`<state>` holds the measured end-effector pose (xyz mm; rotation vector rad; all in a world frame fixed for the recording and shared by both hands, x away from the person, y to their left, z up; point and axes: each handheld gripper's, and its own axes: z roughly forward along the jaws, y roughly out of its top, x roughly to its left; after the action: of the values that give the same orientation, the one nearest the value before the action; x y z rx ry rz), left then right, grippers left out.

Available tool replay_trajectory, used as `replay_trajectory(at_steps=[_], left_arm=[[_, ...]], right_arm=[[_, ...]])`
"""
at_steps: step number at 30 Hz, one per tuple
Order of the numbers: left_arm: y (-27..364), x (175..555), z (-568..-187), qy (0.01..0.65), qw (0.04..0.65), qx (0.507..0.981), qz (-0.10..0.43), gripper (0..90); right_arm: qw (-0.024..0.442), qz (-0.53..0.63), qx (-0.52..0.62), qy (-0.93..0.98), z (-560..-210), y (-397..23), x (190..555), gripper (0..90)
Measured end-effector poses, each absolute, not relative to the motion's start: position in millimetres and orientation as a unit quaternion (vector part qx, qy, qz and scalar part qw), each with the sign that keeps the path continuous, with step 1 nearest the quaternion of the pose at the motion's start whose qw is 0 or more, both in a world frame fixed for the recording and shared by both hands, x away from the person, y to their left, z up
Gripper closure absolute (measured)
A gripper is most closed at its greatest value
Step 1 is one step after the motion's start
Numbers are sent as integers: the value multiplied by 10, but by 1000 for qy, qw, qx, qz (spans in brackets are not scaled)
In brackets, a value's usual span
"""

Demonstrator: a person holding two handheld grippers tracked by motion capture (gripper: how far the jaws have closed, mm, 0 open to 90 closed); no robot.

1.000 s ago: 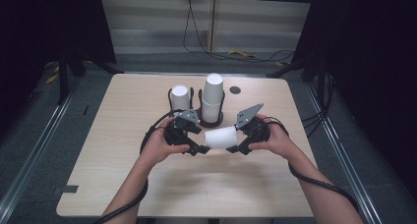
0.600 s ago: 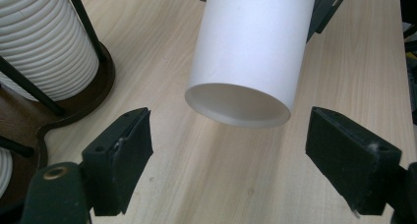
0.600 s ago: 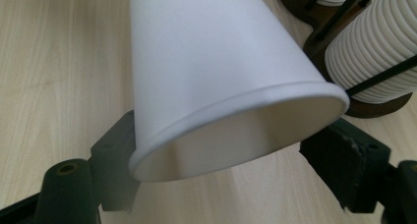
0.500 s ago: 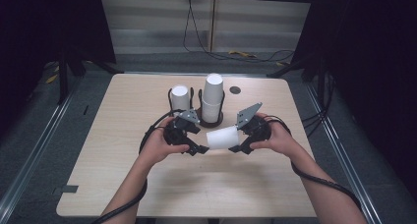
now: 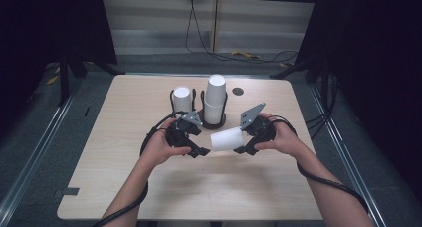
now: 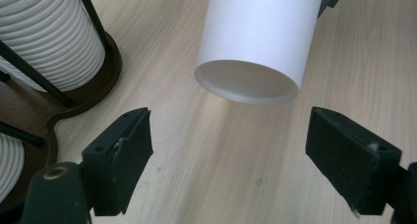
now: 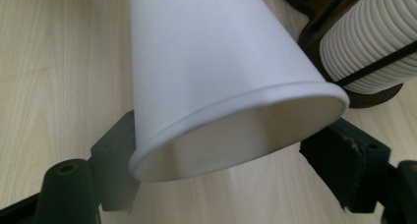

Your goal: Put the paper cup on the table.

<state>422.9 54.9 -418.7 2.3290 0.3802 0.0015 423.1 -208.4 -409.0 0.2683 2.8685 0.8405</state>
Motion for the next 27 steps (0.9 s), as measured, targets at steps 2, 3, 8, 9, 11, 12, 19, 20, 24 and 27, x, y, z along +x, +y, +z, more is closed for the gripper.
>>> replay_trajectory(at_steps=[2,3,8,9,11,12,19,20,24,27], left_arm=[[546,4233,-4187,147,379,913,-1,176],[545,4233,-4187,147,378,914,-1,176],[544,4231,-4194,145,377,915,-3,176],[543,4229,-4195,145,377,915,-1,176],[541,4224,-4199,147,378,914,-3,176],[544,4226,-4198,146,377,915,-2,176],[551,4220,-4209,147,376,915,-3,176],[552,4221,-4216,147,378,914,-4,176],[551,4217,-4226,147,378,914,-5,176],[546,4211,-4222,146,378,914,-5,176]], right_arm=[[70,276,87,955,-4087,-2077,4231,207],[71,272,87,956,-4082,-2074,4231,207],[73,258,83,960,-4075,-2059,4236,207],[72,255,84,961,-4074,-2057,4237,207],[73,252,79,962,-4069,-2048,4241,208],[73,251,79,962,-4068,-2044,4241,208],[74,234,75,967,-4049,-2004,4241,208],[73,234,72,967,-4048,-1998,4245,208],[70,231,68,968,-4039,-1971,4248,207],[70,222,69,970,-4037,-1951,4246,208]])
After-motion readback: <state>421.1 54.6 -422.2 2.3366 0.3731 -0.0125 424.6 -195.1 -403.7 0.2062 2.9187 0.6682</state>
